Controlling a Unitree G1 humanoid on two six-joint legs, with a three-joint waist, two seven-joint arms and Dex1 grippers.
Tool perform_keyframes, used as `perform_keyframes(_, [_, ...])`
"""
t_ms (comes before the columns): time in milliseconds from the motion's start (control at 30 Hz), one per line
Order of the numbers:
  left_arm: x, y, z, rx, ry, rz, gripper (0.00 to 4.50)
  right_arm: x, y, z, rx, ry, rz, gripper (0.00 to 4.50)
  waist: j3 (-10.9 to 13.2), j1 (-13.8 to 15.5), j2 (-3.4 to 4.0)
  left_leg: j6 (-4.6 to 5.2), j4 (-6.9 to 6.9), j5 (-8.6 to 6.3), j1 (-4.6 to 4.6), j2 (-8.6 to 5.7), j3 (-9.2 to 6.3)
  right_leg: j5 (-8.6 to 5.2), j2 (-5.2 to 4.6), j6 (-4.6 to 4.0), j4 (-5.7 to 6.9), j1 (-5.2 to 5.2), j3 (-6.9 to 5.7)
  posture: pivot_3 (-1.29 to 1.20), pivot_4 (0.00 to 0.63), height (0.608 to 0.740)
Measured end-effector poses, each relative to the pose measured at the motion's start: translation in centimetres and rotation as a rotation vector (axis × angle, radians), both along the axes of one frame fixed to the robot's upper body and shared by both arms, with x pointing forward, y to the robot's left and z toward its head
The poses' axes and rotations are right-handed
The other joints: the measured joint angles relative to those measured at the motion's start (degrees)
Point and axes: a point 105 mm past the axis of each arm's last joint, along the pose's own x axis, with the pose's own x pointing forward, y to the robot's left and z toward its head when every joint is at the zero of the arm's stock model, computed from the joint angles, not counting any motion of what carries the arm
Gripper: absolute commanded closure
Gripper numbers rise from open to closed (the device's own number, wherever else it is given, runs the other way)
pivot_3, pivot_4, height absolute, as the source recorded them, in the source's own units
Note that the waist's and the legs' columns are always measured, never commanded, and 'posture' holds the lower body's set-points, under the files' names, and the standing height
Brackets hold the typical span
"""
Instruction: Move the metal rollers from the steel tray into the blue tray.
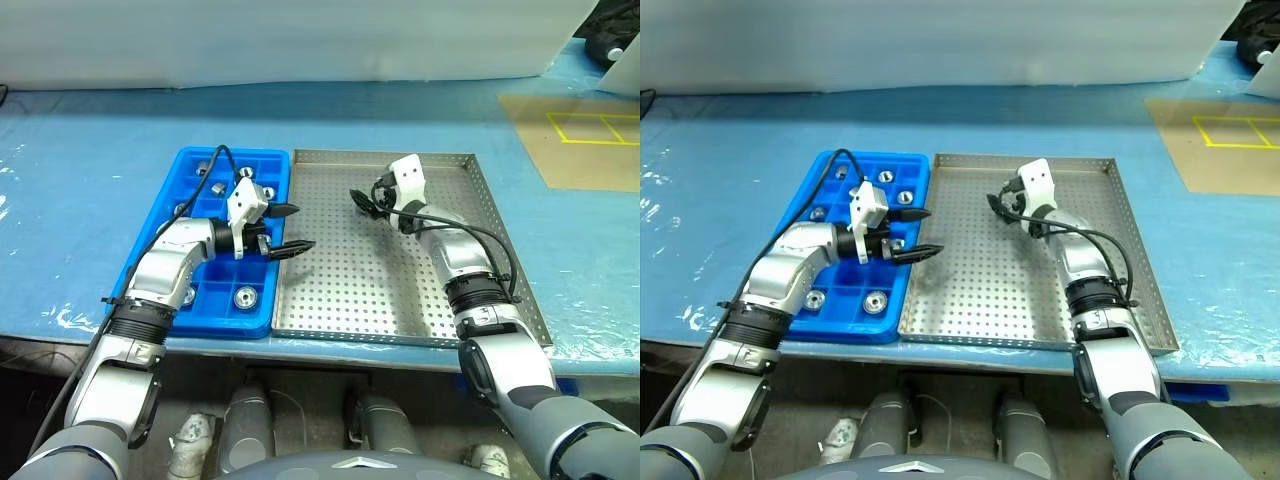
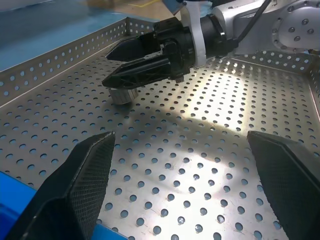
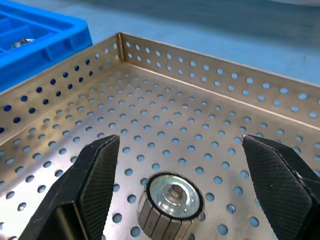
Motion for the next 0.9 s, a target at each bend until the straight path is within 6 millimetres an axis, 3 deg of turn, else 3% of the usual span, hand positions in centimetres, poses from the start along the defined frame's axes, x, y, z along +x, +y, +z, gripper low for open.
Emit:
perform_keyframes(133, [0.0,0.1,-0.1,0.001,0.003,0.004,0.0,0.5,0.7,-0.7,0.003,0.026,-0.025,0.47,0.01,-0.04,0.01,0.02,0.08,-0.01,-0.01,0.02,0.0,-0.01,-0.01,-0.02,0.02,0.01,0.0,-0.07,0.15,0.74])
perform_keyframes(333, [-0.3,0.6,-1.1,0.007,0.031,0.022,0.0,1.1,-0.8,-2.7,-0.048,0.069,-0.123,0.47,0.01,0.15,0.02,0.02,0.1,-0.01,-0.02,0.02,0.01,-0.02,-0.04,-0.03,0.03,0.02,-0.01,-0.05,0.15,0.74])
perform_keyframes(433, [-0.3,0.8,-1.1,0.01,0.024,0.031,0.0,1.1,-0.9,-2.8,-0.058,0.054,-0.124,0.47,0.02,0.15,0.03,0.06,0.11,-0.03,0.0,0.02,0.01,-0.01,-0.04,-0.03,0.03,0.04,-0.01,-0.05,0.15,0.74])
perform_keyframes(667, [-0.3,1.3,-1.0,0.013,0.02,0.05,0.0,1.1,-0.6,-2.8,-0.063,0.043,-0.11,2.68,0.02,0.25,0.03,0.07,0.17,-0.04,0.01,0.03,0.01,-0.02,-0.06,-0.03,0.12,0.04,-0.01,-0.05,0.15,0.74])
perform_keyframes(900, [-0.3,1.4,-0.8,0.01,0.018,0.053,0.0,0.8,0.3,-2.9,-0.089,0.037,-0.052,2.73,0.02,0.25,0.03,0.07,0.18,-0.04,0.05,0.03,0.02,-0.04,-0.06,-0.08,0.23,0.01,-0.01,-0.05,0.15,0.74])
